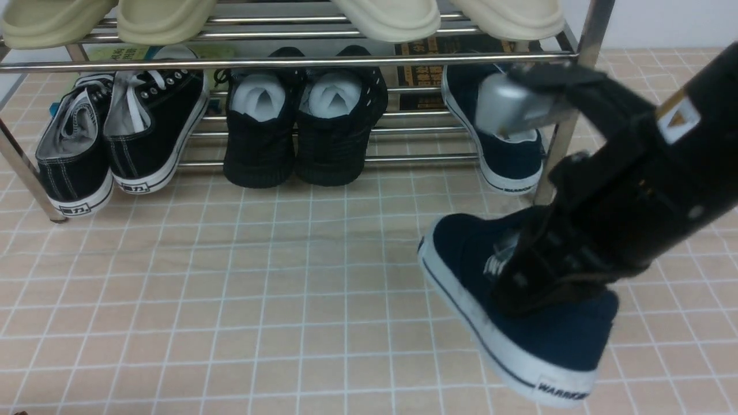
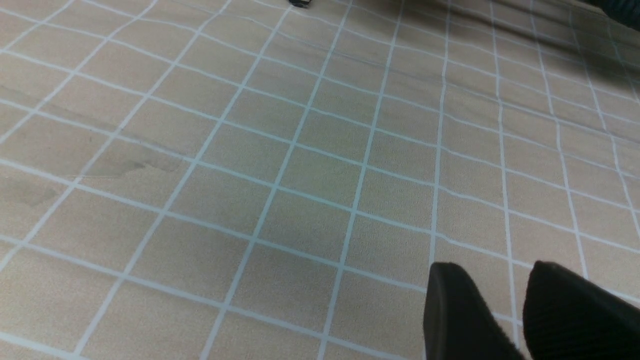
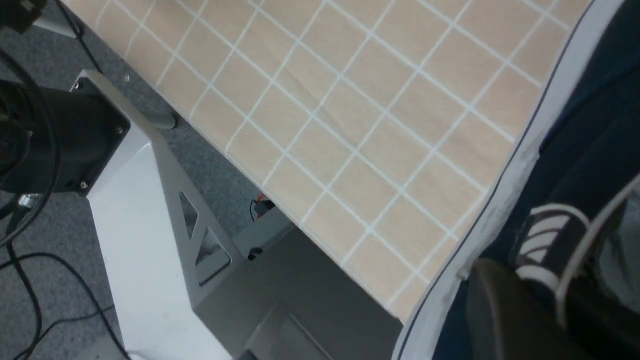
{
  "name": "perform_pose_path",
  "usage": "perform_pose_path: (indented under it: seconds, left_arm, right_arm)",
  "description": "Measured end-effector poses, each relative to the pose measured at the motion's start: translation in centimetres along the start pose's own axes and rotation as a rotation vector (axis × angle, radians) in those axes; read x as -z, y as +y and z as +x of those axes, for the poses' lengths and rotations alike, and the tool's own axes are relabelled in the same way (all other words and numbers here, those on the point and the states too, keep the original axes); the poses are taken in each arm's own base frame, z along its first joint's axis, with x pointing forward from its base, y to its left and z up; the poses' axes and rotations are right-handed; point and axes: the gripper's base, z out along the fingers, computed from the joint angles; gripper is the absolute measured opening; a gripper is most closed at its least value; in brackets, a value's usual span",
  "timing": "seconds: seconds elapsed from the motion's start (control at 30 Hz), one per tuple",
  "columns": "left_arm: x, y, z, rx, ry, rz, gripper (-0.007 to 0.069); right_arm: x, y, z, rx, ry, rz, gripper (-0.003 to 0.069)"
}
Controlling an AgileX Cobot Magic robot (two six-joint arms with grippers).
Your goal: Take the shoes off the shelf from the light coffee tablecloth by hand.
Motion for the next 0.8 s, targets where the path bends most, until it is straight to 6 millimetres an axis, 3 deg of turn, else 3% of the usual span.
perform_pose_path:
  seconds: [0.2,0.5,0.8]
  left_arm:
    - [0.0,0.0,0.0,0.0,0.0,0.0,0.024]
    - [0.0,0.0,0.0,0.0,0.0,0.0,0.024]
    - [0.0,0.0,0.0,0.0,0.0,0.0,0.024]
  right_arm:
    - [-2.0,0.0,-1.1,-0.002,-0.051,-0.002,0.0041]
    - [-7.4,-2.5,-3.3,-0.029,-0.053,0.069,0.0041]
    - [-8.5,-3.7,-4.6,-0.001,-0.065,0.171,0.0041]
